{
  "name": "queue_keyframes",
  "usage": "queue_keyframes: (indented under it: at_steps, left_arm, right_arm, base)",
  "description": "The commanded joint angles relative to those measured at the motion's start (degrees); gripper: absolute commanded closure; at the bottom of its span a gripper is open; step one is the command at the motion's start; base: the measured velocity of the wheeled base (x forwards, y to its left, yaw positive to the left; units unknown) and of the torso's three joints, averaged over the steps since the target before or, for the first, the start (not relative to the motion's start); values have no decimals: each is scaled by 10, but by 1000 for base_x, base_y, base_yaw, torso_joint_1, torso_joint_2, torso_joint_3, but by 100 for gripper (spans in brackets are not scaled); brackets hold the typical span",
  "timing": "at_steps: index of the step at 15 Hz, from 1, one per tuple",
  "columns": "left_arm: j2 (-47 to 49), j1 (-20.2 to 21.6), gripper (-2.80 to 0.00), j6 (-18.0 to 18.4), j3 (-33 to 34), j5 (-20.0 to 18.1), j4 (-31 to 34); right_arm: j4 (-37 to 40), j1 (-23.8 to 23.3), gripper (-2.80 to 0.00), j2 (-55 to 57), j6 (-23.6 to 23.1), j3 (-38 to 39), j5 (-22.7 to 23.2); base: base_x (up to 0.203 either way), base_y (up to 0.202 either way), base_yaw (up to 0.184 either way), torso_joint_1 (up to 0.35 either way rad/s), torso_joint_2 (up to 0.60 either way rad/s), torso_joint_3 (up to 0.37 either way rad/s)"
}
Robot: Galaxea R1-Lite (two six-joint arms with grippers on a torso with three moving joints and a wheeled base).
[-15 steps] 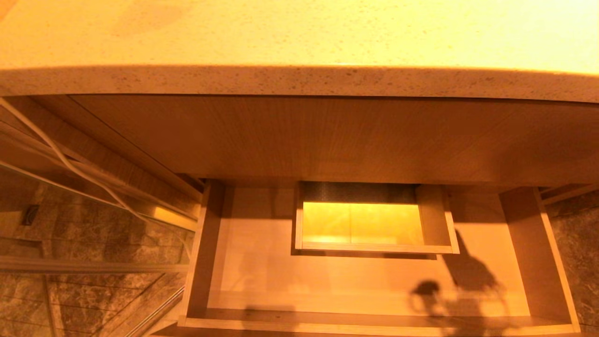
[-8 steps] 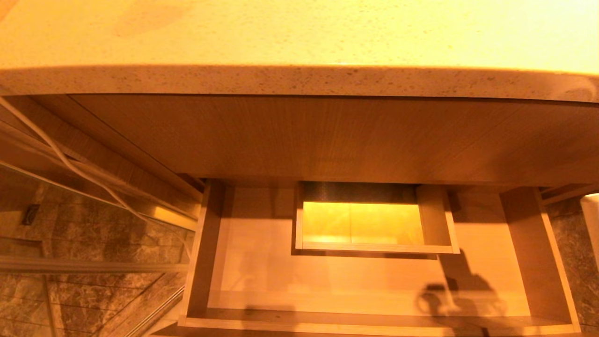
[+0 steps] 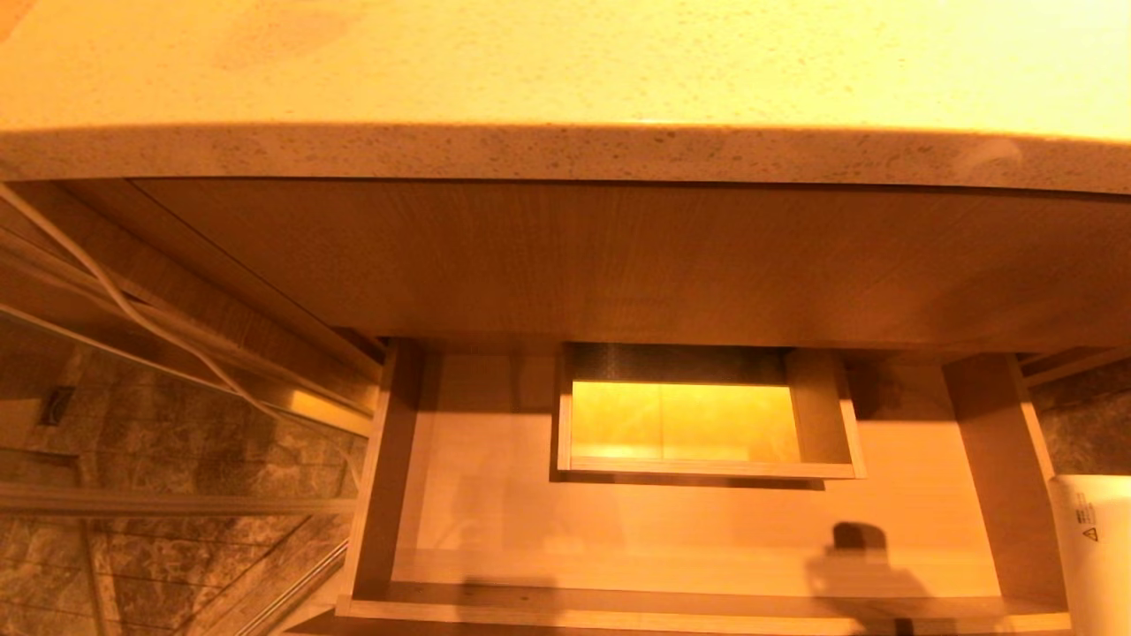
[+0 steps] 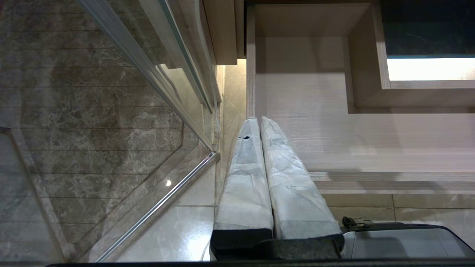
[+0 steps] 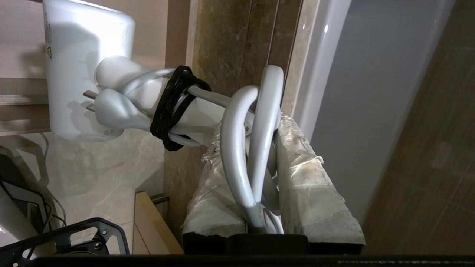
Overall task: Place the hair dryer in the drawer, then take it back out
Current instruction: Put it into the drawer
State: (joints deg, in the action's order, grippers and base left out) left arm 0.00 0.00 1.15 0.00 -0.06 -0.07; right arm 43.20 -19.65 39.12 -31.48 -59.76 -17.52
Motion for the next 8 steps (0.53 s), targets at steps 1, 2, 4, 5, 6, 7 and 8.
queue_keyframes:
  at_steps: [1, 2, 4, 5, 6, 7, 8]
  left_arm:
    - [0, 0, 0, 0, 1, 0, 0]
    - [0, 0, 0, 0, 1, 0, 0]
    - [0, 0, 0, 0, 1, 0, 0]
    - [0, 0, 0, 0, 1, 0, 0]
    - [0, 0, 0, 0, 1, 0, 0]
    - [0, 0, 0, 0, 1, 0, 0]
    - [0, 0, 0, 0, 1, 0, 0]
  right_arm:
    - [-1, 1, 0, 21, -3, -1, -1]
    - [-12, 1, 0, 33, -3, -2, -1]
    - [-32, 1, 0, 56, -3, -6, -1]
    - [-33, 1, 0, 62, -3, -7, -1]
    - [-33, 1, 0, 72, -3, -8, -1]
    - [-33, 1, 0, 80, -2, -10, -1]
    - [-35, 1, 0, 95, -2, -16, -1]
  base:
    - [0, 0, 0, 0, 0, 0]
    - [0, 0, 0, 0, 0, 0]
    - [0, 0, 0, 0, 0, 0]
    - [0, 0, 0, 0, 0, 0]
    - [0, 0, 0, 0, 0, 0]
    - [0, 0, 0, 0, 0, 0]
    - [0, 0, 0, 0, 0, 0]
